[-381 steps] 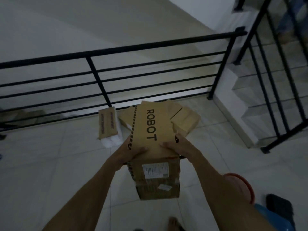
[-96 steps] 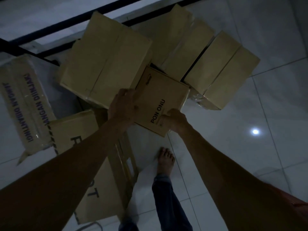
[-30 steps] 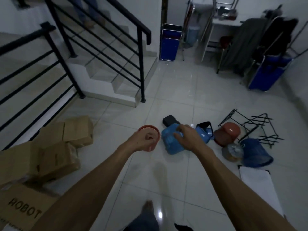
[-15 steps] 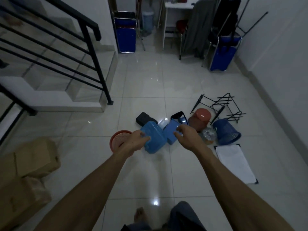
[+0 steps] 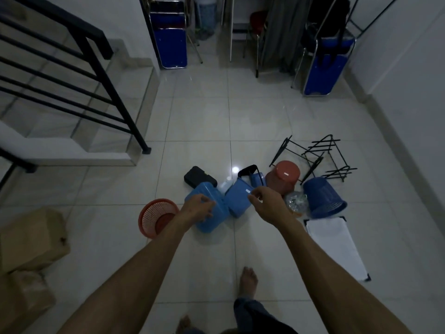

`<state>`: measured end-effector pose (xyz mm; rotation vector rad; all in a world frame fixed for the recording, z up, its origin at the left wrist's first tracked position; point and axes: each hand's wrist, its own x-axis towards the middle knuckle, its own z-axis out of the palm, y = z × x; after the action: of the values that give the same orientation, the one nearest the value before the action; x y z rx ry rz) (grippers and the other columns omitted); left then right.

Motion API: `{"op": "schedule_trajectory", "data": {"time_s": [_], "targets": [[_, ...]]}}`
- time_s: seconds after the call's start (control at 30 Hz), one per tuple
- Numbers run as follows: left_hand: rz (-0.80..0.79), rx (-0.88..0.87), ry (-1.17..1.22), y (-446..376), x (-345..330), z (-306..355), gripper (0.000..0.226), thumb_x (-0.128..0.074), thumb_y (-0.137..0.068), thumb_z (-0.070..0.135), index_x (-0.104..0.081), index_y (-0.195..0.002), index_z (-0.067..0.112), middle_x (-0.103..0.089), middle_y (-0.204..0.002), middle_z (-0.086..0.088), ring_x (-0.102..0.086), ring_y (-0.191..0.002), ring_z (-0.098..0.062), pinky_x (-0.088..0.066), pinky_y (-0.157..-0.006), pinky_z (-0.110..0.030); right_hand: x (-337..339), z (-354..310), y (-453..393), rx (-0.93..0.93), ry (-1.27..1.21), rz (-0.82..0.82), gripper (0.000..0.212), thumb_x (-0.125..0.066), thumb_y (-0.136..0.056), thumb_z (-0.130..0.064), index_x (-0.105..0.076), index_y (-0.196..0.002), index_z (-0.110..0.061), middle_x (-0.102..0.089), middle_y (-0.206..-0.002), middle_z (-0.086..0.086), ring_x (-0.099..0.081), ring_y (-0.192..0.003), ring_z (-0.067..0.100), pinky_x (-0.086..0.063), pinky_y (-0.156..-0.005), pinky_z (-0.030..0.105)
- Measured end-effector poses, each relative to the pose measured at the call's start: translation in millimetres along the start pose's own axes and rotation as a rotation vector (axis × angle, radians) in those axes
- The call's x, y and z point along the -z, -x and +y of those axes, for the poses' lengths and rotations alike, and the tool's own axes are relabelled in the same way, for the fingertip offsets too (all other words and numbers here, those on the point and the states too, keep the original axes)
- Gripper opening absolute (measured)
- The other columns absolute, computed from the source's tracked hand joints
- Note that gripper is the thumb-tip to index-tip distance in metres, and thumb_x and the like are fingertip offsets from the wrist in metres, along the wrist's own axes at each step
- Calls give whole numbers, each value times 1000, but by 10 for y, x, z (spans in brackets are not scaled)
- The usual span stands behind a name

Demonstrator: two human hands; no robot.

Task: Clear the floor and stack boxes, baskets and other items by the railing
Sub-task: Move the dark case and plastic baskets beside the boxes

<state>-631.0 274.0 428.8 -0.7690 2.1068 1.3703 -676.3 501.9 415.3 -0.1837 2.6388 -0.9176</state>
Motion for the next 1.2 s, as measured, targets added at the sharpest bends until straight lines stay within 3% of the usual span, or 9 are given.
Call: {"op": "schedule_trajectory", "data": {"time_s": [0.17, 0.33, 0.47, 0.57, 0.77, 0.93, 1.0, 1.1, 1.2], "targets": [[63, 36, 102, -245, -159, 241, 24, -60, -99, 26, -56, -116, 10, -69, -111, -18, -67, -86, -21, -56, -77, -34, 206, 179, -527, 51, 21, -62, 29, -58, -99, -35, -66, -112, -10, -68, -105, 6, -63, -93, 17, -52, -79, 35], [110, 94, 145, -342, -138, 272, 28, -61, -99, 26, -56, -118, 6, -69, -110, -18, -70, -102, -31, -56, -89, -43, 212, 136, -957, 62, 8, -126, 25, -57, -99, -29, -66, -108, -7, -69, -101, 8, -58, -85, 15, -39, -69, 25], [153, 120, 153, -444, 30, 189, 24, -61, -98, 27, -60, -114, 8, -71, -104, -13, -71, -94, -25, -58, -88, -43, 44, -44, -1253, 85, -14, -196, 26, -56, -100, -30, -64, -108, -6, -66, -98, 6, -61, -89, 18, -41, -69, 24], [159, 153, 216, -576, 205, 89, 29, -60, -98, 27, -59, -119, 7, -71, -99, -9, -72, -91, -22, -58, -87, -41, -157, -265, -1471, 108, -20, -246, 27, -57, -100, -30, -64, -107, -5, -68, -93, 7, -62, -84, 18, -38, -59, 16], [164, 246, 333, -1001, 533, -184, 27, -59, -99, 23, -60, -117, 4, -71, -95, -11, -70, -83, -22, -58, -79, -37, -584, -588, -1847, 57, -10, -339, 28, -55, -101, -30, -64, -111, -6, -71, -100, 15, -67, -92, 26, -51, -74, 31], [168, 309, 331, -1551, 616, -387, 19, -58, -98, 21, -61, -111, 7, -71, -96, -9, -72, -87, -21, -60, -77, -36, -952, -526, -2271, -44, -10, -362, 25, -56, -101, -30, -64, -106, -7, -65, -85, 4, -56, -73, 9, -34, -52, 10], [179, 322, 336, -1846, 582, -425, 15, -57, -97, 19, -63, -105, 8, -72, -94, -11, -73, -89, -24, -60, -79, -38, -1141, -419, -2481, -85, -6, -367, 22, -57, -100, -32, -62, -98, -11, -60, -74, -4, -51, -64, 2, -31, -49, 12], [175, 351, 377, -2375, 446, -488, 10, -57, -97, 19, -63, -94, 12, -74, -91, -11, -73, -89, -25, -60, -81, -38, -1481, -173, -2824, -138, 18, -366, 29, -57, -100, -33, -65, -92, -6, -63, -74, -2, -56, -69, 9, -36, -55, 17], [176, 401, 438, -2986, 216, -653, 14, -59, -96, 23, -64, -103, 12, -74, -86, -6, -73, -82, -21, -61, -81, -40, -1885, 188, -3177, -174, 46, -381, 34, -55, -101, -31, -60, -77, -7, -58, -68, -3, -52, -64, 9, -35, -59, 25]]}}
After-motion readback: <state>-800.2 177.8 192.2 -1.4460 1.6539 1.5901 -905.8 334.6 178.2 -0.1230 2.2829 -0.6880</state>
